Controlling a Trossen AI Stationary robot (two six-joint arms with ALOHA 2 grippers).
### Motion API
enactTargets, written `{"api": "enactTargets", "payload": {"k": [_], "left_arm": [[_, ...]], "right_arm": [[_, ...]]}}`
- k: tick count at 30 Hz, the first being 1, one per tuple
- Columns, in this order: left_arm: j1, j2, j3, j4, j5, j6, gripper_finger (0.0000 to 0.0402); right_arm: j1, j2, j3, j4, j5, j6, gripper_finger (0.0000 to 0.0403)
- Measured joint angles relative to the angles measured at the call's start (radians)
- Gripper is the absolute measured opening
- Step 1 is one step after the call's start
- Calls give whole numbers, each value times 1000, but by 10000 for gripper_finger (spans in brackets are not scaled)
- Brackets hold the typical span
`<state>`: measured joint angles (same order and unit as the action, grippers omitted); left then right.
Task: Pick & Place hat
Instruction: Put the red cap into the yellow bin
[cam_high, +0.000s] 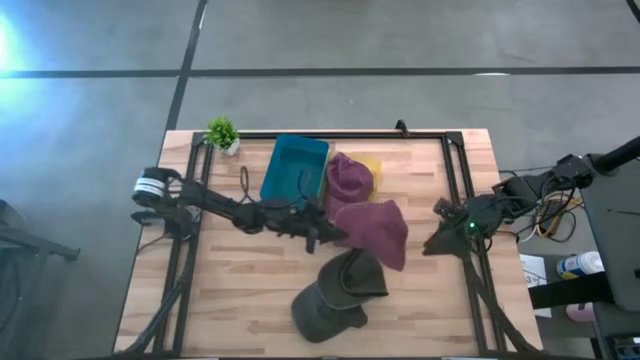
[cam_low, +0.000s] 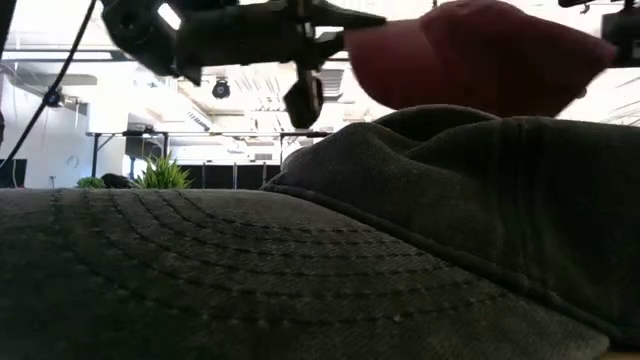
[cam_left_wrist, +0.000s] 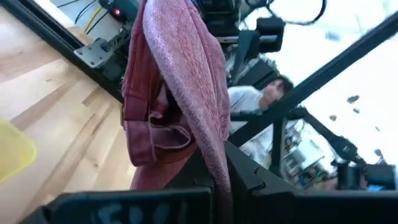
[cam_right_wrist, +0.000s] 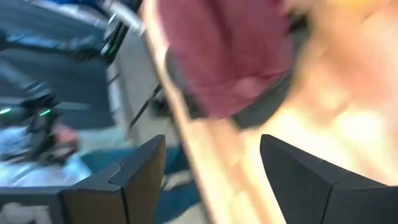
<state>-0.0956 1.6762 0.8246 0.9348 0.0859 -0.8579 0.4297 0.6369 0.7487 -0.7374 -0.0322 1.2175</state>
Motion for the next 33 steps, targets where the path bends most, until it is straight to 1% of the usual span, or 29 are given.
{"api": "enactTargets", "payload": {"k": [4,5,7,15,18,26,29,33], "left_arm": [[0,-49,-39,57,-34,-27,10],[-1,-61,-41,59,-44,-27,10],[-1,-78,-42,61,-45,-18,10],[0,-101,-29,85,-34,9,10],[0,-104,-26,84,-17,27,10],[4,-106,-18,79,-19,64,10],[4,-106,-15,79,-44,83,10],[6,-106,-15,77,-64,99,10]], "right_arm": [[0,15,-3,-6,188,-61,256],[-1,23,-8,10,224,-71,256],[-1,34,-23,71,262,-79,256],[-2,30,-105,371,318,-96,256],[-2,26,-127,460,323,-111,256],[-3,46,-130,574,320,-126,255],[-3,56,-130,608,316,-136,242],[-3,67,-129,623,320,-145,202]]}}
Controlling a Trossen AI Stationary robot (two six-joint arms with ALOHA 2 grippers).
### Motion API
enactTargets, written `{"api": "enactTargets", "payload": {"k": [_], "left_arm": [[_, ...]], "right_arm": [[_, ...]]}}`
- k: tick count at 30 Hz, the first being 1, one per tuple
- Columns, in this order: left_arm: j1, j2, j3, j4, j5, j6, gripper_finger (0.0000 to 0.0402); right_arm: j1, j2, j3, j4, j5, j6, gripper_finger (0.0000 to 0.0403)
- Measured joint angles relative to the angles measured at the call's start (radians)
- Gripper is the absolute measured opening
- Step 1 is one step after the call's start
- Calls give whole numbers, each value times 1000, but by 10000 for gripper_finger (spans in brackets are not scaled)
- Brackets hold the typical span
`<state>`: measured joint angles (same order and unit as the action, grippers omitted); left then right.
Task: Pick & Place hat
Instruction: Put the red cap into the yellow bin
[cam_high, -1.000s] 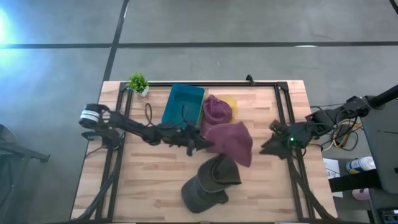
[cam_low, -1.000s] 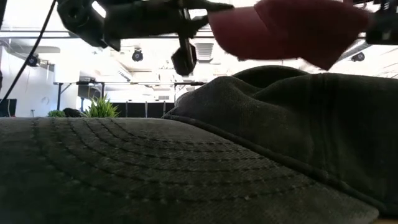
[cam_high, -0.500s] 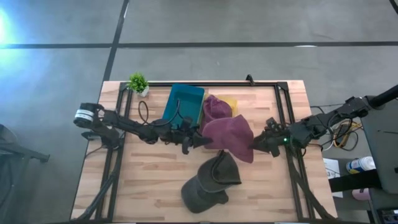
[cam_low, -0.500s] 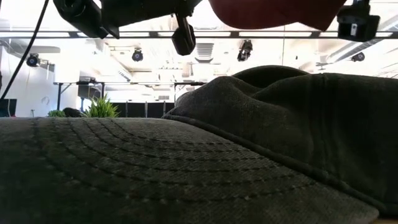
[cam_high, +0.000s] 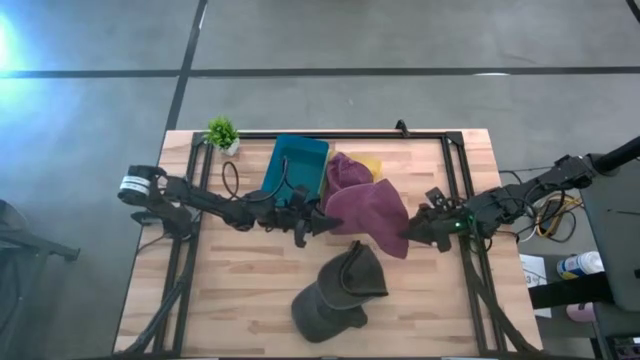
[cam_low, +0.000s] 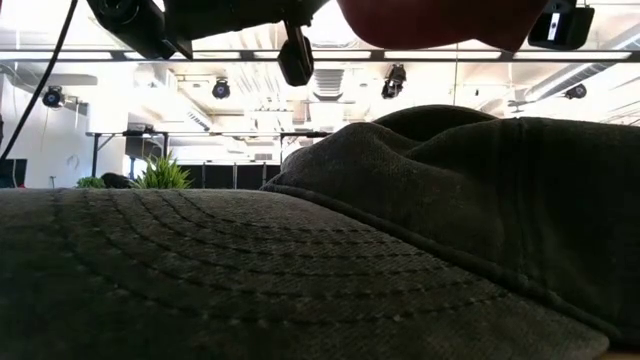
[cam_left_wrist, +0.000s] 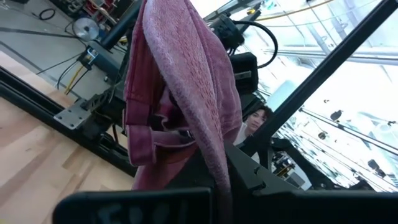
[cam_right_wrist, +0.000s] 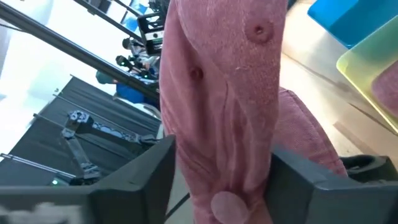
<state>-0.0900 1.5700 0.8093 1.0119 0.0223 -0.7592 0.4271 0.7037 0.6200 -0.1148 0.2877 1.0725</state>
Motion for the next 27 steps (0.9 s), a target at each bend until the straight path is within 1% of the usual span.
{"api": "enactTargets", "payload": {"k": [7,11,13,15,18,19,21,22,24,27], "left_arm": [[1,0,0,-6,-14,7,10],[-2,0,0,-83,-15,25,10],[-5,0,0,-108,-16,21,10],[-6,0,0,-111,-17,21,10],[-6,0,10,-123,-25,26,10],[-6,0,20,-145,-34,29,10],[-6,-3,46,-250,-79,28,16],[-6,-4,60,-318,-100,25,23],[-6,-4,94,-450,-108,24,47],[-8,-3,139,-548,-116,29,96]], "right_arm": [[-6,34,42,0,1,-46,93],[-29,53,99,-3,1,-137,36],[-53,65,133,-32,1,-178,16],[-87,84,160,-85,-14,-191,12],[-155,122,185,-138,-92,-205,10],[-181,136,196,-143,-120,-213,10],[-239,163,219,-145,-177,-250,9],[-269,175,232,-147,-207,-272,9],[-324,200,258,-153,-260,-308,9],[-399,233,313,-205,-326,-350,9]]}}
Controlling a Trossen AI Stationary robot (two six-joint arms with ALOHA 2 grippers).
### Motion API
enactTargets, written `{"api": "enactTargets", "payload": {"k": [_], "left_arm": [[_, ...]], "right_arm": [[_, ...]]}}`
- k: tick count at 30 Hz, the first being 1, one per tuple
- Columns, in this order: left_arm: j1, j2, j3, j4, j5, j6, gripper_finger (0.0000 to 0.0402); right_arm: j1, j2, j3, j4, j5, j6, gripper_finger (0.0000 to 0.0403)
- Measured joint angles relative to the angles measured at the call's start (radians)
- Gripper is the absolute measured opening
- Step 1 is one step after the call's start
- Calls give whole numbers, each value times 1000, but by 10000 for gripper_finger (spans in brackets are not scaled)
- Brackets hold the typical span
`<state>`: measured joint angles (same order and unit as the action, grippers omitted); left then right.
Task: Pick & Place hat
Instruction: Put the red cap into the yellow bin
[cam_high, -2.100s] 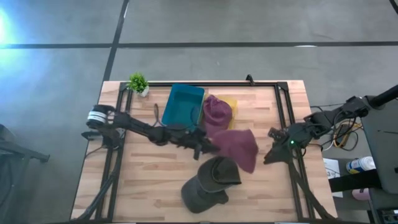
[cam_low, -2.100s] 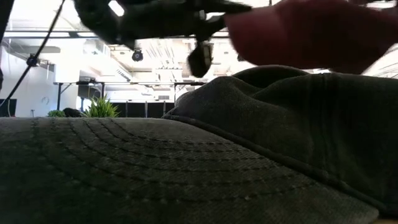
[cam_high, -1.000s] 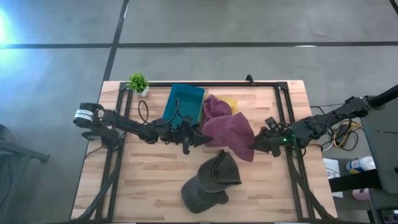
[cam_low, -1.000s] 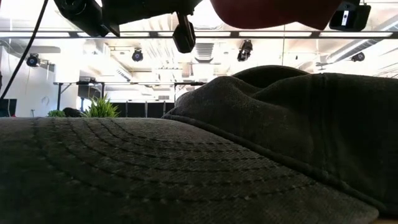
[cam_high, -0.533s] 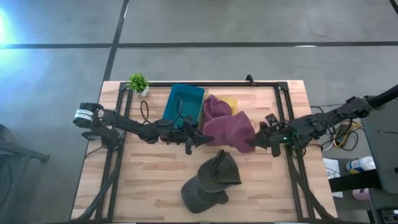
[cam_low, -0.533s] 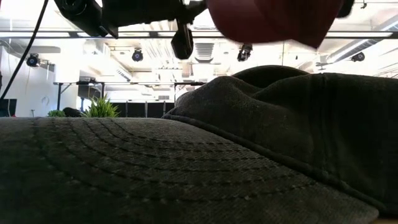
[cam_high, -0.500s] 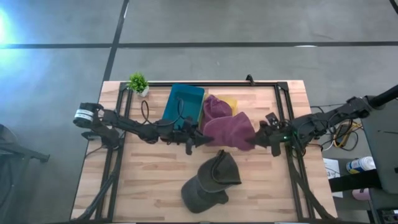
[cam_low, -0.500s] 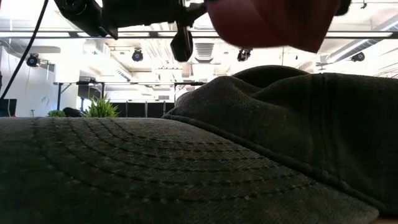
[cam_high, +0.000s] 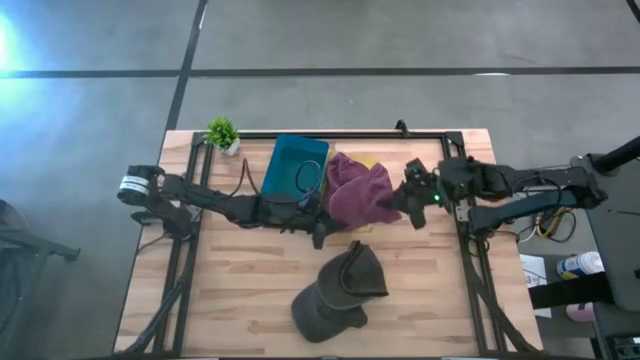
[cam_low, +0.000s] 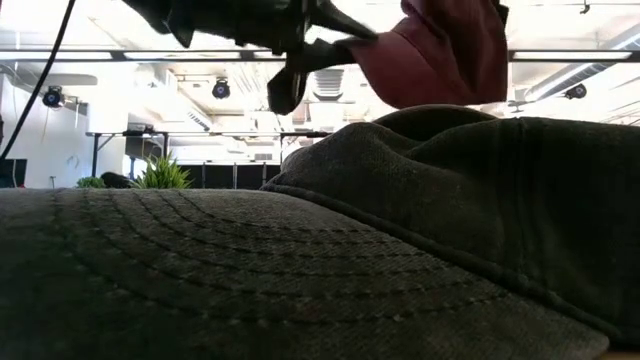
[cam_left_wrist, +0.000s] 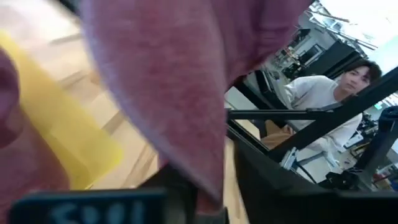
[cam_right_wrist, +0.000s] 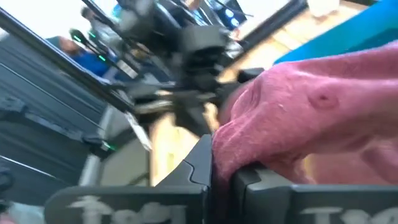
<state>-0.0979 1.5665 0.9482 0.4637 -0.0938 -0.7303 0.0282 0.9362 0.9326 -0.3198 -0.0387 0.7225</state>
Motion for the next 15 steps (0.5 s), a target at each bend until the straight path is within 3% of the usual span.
{"api": "enactTargets", "payload": {"k": [4,7,11,15], "left_arm": [[-7,-26,37,-78,-71,69,161],[-17,-79,39,-231,-138,110,193],[-30,-142,1,-454,-226,84,212],[-38,-184,-36,-482,-264,50,215]], "right_arm": [[-87,47,75,-144,-73,-73,9],[-156,80,127,-177,-168,-127,9],[-242,146,198,-205,-273,-206,9],[-312,236,270,-219,-345,-293,8]]}}
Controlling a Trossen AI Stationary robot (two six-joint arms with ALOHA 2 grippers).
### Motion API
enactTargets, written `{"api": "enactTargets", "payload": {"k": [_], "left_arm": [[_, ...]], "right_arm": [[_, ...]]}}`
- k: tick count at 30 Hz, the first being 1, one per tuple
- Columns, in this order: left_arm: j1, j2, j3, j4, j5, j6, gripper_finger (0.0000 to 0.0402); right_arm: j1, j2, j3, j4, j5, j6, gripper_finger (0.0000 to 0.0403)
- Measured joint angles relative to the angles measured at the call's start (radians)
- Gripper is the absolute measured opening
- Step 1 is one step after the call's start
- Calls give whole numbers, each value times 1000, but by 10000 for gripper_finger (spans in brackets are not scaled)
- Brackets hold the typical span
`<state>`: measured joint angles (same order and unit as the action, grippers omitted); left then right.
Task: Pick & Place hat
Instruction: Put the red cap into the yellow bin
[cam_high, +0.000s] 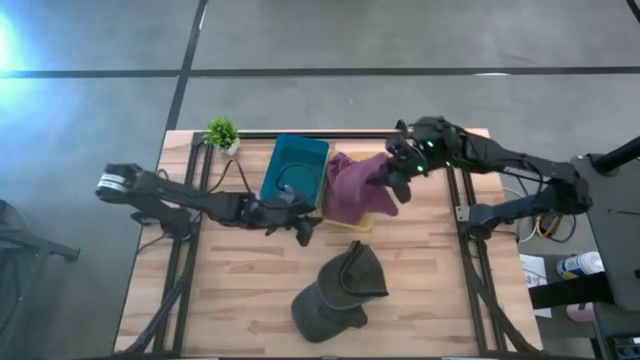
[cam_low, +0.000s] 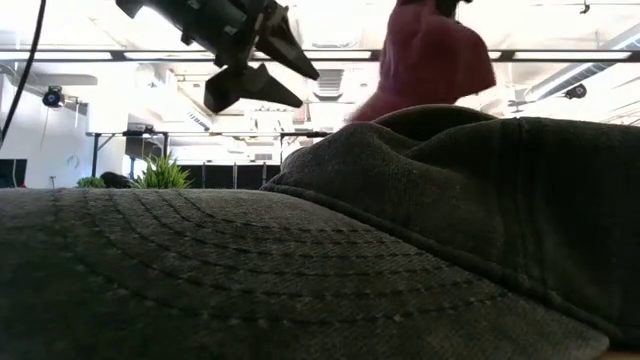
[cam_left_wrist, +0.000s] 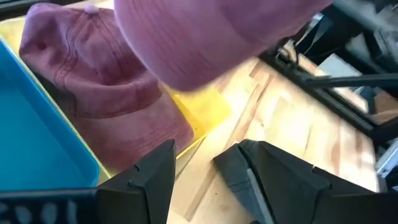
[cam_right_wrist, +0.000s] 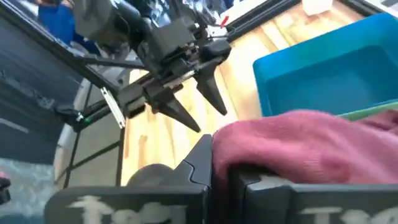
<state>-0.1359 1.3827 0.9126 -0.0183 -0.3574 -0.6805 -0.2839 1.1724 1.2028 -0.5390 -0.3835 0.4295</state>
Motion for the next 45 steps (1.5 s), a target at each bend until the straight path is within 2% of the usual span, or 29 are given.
{"api": "enactTargets", "payload": {"k": [6,12,23,28,38,42,45], "left_arm": [[-24,-32,-4,-3,-1,5,216],[-33,-60,-4,-41,-4,6,216],[-33,-66,-4,-35,-36,0,216],[-33,-66,-4,-35,-36,-2,216],[-32,-65,-4,55,-34,-31,216],[-30,-64,-4,65,-36,-32,216],[-30,-64,-4,63,-49,-33,216]], "right_arm": [[-68,187,83,-80,-210,-92,8],[-66,313,209,-311,-241,-325,8],[-108,441,380,-428,-231,-509,8],[-107,471,438,-565,-143,-620,8],[-107,469,486,-572,-5,-805,8],[-107,508,488,-572,87,-873,8],[-106,539,496,-575,100,-909,8]]}}
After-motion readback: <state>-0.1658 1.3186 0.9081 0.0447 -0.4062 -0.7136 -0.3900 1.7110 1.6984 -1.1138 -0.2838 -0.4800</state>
